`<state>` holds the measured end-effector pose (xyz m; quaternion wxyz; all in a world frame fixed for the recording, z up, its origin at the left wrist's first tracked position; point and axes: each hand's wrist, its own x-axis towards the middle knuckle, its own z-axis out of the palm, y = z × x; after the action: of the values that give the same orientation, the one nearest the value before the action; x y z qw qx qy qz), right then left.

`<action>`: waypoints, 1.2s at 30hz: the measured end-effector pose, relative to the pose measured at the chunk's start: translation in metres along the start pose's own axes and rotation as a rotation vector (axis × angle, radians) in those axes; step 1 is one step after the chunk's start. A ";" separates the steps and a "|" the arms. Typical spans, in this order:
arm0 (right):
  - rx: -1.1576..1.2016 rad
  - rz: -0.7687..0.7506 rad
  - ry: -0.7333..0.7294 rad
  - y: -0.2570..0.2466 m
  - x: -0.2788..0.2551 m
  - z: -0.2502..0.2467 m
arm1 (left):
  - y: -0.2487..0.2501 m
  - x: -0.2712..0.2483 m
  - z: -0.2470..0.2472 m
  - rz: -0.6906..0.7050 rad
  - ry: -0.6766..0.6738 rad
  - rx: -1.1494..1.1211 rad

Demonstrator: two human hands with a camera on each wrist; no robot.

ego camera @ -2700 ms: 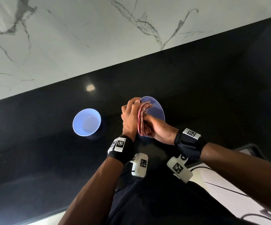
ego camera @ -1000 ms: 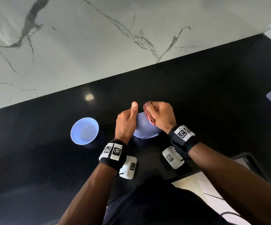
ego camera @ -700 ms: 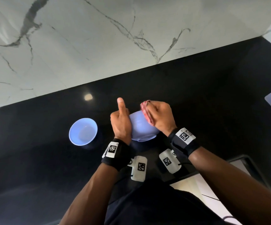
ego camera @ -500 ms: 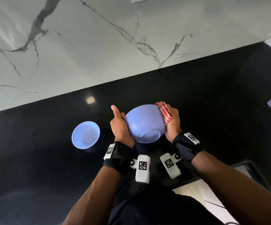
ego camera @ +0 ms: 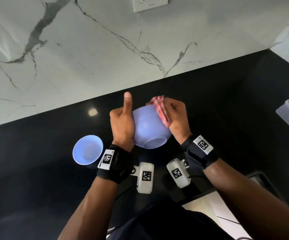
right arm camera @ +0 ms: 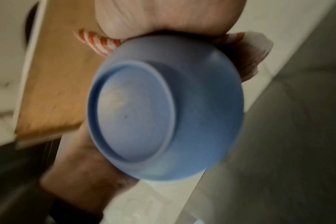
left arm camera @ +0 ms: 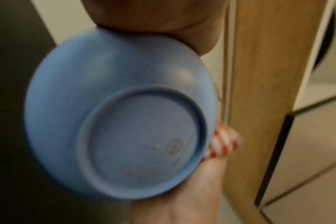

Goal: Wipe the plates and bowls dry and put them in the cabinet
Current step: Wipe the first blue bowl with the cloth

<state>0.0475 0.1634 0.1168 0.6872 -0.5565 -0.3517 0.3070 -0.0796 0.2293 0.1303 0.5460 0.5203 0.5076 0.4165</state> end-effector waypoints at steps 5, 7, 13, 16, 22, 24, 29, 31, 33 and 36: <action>0.312 0.250 0.224 0.017 -0.023 -0.004 | -0.016 -0.010 -0.001 -0.281 0.082 -0.330; 0.315 0.276 0.263 0.022 -0.024 -0.006 | -0.024 -0.012 -0.002 -0.325 0.001 -0.354; -0.055 0.041 -0.022 0.005 -0.009 -0.015 | 0.002 -0.006 -0.002 0.132 -0.316 0.223; -0.475 -0.100 -0.131 -0.009 0.001 -0.010 | 0.011 -0.010 0.011 0.190 -0.267 0.398; -0.092 -0.108 -0.075 -0.018 0.002 -0.005 | 0.009 -0.002 0.011 0.113 -0.079 0.090; 0.023 -0.051 -0.059 -0.014 -0.002 -0.009 | 0.008 -0.008 0.010 0.030 -0.041 0.003; 0.240 0.221 0.167 -0.003 -0.013 -0.007 | 0.004 -0.012 0.003 -0.192 0.072 -0.234; 0.470 0.301 0.217 -0.003 -0.022 0.001 | 0.004 -0.016 0.003 -0.247 0.075 -0.333; 0.561 0.302 0.261 0.000 -0.027 0.005 | -0.002 -0.018 0.004 -0.317 0.019 -0.405; 0.353 0.241 0.299 0.007 -0.018 -0.008 | -0.008 -0.017 0.000 -0.318 -0.129 -0.346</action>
<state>0.0435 0.1455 0.1063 0.7766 -0.5050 -0.1183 0.3577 -0.0829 0.2121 0.1242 0.7170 0.3577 0.4685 0.3721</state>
